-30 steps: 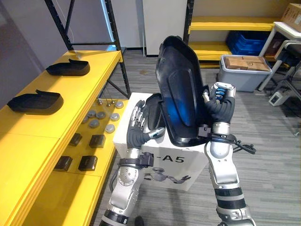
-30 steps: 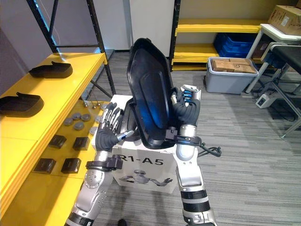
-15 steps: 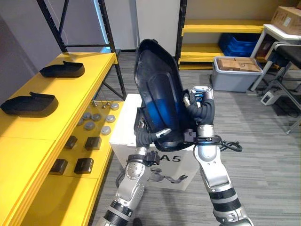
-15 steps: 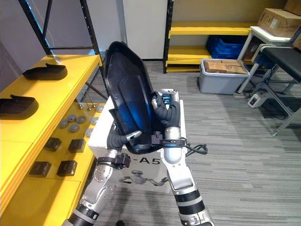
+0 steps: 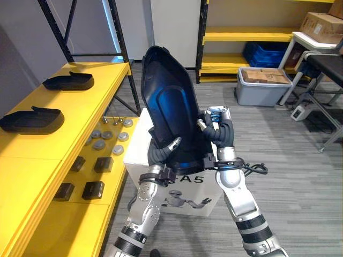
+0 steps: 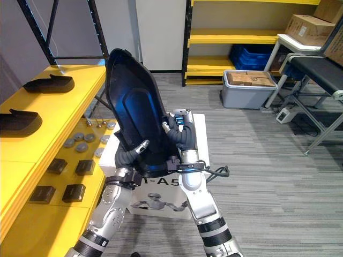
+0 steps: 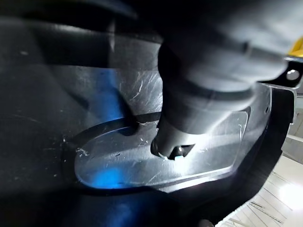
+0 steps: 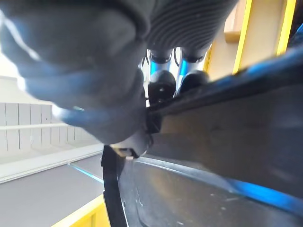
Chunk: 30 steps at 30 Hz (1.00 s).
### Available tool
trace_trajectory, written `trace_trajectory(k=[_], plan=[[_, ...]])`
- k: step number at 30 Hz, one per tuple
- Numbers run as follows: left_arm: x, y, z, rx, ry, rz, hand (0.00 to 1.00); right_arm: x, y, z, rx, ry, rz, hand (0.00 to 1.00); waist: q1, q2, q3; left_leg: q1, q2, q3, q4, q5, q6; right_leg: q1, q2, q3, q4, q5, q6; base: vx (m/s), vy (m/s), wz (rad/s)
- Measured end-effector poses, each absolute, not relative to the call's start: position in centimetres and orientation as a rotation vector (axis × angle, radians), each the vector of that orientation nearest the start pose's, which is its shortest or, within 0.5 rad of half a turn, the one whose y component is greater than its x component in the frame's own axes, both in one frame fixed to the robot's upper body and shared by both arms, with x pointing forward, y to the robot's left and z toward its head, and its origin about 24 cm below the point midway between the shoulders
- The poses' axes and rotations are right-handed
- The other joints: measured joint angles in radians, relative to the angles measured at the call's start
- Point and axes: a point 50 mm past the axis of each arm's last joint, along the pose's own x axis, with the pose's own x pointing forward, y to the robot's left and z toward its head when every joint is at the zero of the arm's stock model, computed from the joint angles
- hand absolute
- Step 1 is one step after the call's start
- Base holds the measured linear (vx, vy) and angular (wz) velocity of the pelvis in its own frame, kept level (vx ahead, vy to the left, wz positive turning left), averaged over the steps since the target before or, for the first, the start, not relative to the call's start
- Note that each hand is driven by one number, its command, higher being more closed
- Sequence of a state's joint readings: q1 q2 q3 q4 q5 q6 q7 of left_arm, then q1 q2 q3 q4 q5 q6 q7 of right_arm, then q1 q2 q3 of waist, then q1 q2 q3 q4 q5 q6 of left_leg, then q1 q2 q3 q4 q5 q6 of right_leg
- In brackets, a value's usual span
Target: Walk over and take plastic housings, then place them on the shelf
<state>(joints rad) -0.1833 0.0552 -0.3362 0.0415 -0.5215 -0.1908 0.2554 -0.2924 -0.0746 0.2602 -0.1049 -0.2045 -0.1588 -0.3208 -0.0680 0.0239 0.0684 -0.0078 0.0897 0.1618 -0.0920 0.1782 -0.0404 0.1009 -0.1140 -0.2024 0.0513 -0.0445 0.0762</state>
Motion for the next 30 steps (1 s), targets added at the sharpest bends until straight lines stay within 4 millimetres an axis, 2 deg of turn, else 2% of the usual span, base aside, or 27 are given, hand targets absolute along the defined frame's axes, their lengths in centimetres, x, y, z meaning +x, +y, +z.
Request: trace_trajectory(k=[7,9,14,16,17,19,21,23,24,25,26,28,29,30], plan=[[26.4,9.2,8.0,-0.292,-0.188,-0.082,1.0,26.9,-10.9,13.5,-0.214,-0.54,-0.006,0.0,0.0,-0.002,-0.002,0.001,0.0,-0.005,0.0,0.003,0.0,0.004,0.001,-0.002,0.0,0.0,0.0,0.0,-0.002,0.02],[26.0,9.2,8.2,-0.251,-0.212,-0.087,1.0,26.5,-11.5,13.7,-0.224,-0.551,-0.008,0.0,0.0,-0.002,-0.002,0.002,0.0,-0.005,0.0,0.003,0.0,0.004,0.001,-0.002,0.0,0.0,0.0,0.0,0.0,0.0],[25.1,10.0,9.1,-0.131,-0.286,-0.085,1.0,25.0,-14.7,15.0,-0.236,-0.626,-0.041,0.0,-0.003,-0.003,-0.002,0.004,0.001,-0.003,0.0,0.003,-0.001,0.005,0.0,0.001,0.0,0.001,0.001,0.0,0.0,0.0],[24.8,11.1,8.9,-0.112,-0.287,-0.041,1.0,24.7,-17.1,14.7,-0.26,-0.607,-0.114,0.0,-0.003,-0.003,-0.002,0.004,0.001,-0.002,-0.001,0.003,-0.001,0.004,0.0,0.002,0.0,0.002,0.002,0.0,0.0,0.0],[24.3,12.8,8.5,-0.107,-0.279,0.03,1.0,24.3,-19.9,14.4,-0.256,-0.577,-0.22,0.0,-0.003,-0.003,-0.002,0.004,0.001,-0.001,-0.001,0.002,-0.001,0.004,0.0,0.003,-0.001,0.002,0.002,0.0,0.0,0.0],[23.1,16.0,7.6,-0.076,-0.251,0.162,1.0,22.8,-24.2,13.4,-0.29,-0.502,-0.36,0.0,-0.005,-0.003,-0.002,0.004,0.001,0.001,-0.001,0.001,-0.003,0.005,0.001,0.003,-0.004,0.002,0.002,0.0,0.0,0.0],[22.1,18.2,6.8,-0.042,-0.215,0.242,1.0,21.8,-26.5,11.3,-0.332,-0.386,-0.407,0.0,-0.009,-0.003,-0.002,0.004,0.002,0.002,-0.001,0.0,-0.004,0.005,0.002,0.003,-0.007,0.002,0.002,0.0,0.0,0.0],[21.1,19.1,6.0,-0.022,-0.177,0.273,1.0,20.3,-28.1,6.8,-0.311,-0.168,-0.435,0.0,-0.01,-0.003,-0.002,0.003,0.002,0.002,-0.001,-0.001,-0.005,0.005,0.002,0.002,-0.009,0.002,0.002,0.0,0.0,0.0],[20.8,19.0,5.9,-0.024,-0.171,0.273,1.0,20.0,-28.3,5.5,-0.302,-0.105,-0.436,0.0,-0.01,-0.003,-0.002,0.003,0.002,0.002,-0.001,-0.001,-0.005,0.004,0.002,0.002,-0.009,0.002,0.002,0.0,0.0,0.0],[20.3,19.0,5.8,-0.03,-0.164,0.275,1.0,19.0,-28.6,2.8,-0.277,0.021,-0.444,0.0,-0.01,-0.003,-0.002,0.002,0.002,0.001,-0.001,-0.003,-0.007,0.004,0.001,0.001,-0.009,0.002,0.002,0.0,0.0,0.0],[20.1,18.9,5.7,-0.033,-0.161,0.275,1.0,18.5,-28.7,1.6,-0.26,0.075,-0.451,0.0,-0.01,-0.003,-0.002,0.002,0.002,0.001,-0.001,-0.003,-0.007,0.004,0.001,0.001,-0.009,0.001,0.002,0.0,0.0,0.0],[19.4,19.0,5.3,-0.034,-0.143,0.272,1.0,16.0,-28.8,-2.9,-0.196,0.288,-0.47,0.0,-0.011,0.001,-0.005,0.001,0.002,0.0,-0.001,-0.005,-0.01,0.004,0.002,0.0,-0.009,0.001,0.002,0.0,0.0,0.0],[19.3,19.1,5.3,-0.033,-0.138,0.275,1.0,15.3,-28.8,-3.9,-0.167,0.338,-0.482,0.0,-0.012,0.002,-0.005,0.001,0.003,0.0,-0.001,-0.005,-0.01,0.005,0.002,0.0,-0.009,0.001,0.002,0.0,0.0,0.0],[19.1,19.3,5.1,-0.032,-0.129,0.283,1.0,13.9,-28.8,-5.9,-0.109,0.429,-0.514,0.0,-0.012,0.003,-0.006,0.001,0.003,-0.001,-0.001,-0.005,-0.01,0.005,0.002,0.0,-0.009,0.001,0.002,0.0,0.0,0.0]])
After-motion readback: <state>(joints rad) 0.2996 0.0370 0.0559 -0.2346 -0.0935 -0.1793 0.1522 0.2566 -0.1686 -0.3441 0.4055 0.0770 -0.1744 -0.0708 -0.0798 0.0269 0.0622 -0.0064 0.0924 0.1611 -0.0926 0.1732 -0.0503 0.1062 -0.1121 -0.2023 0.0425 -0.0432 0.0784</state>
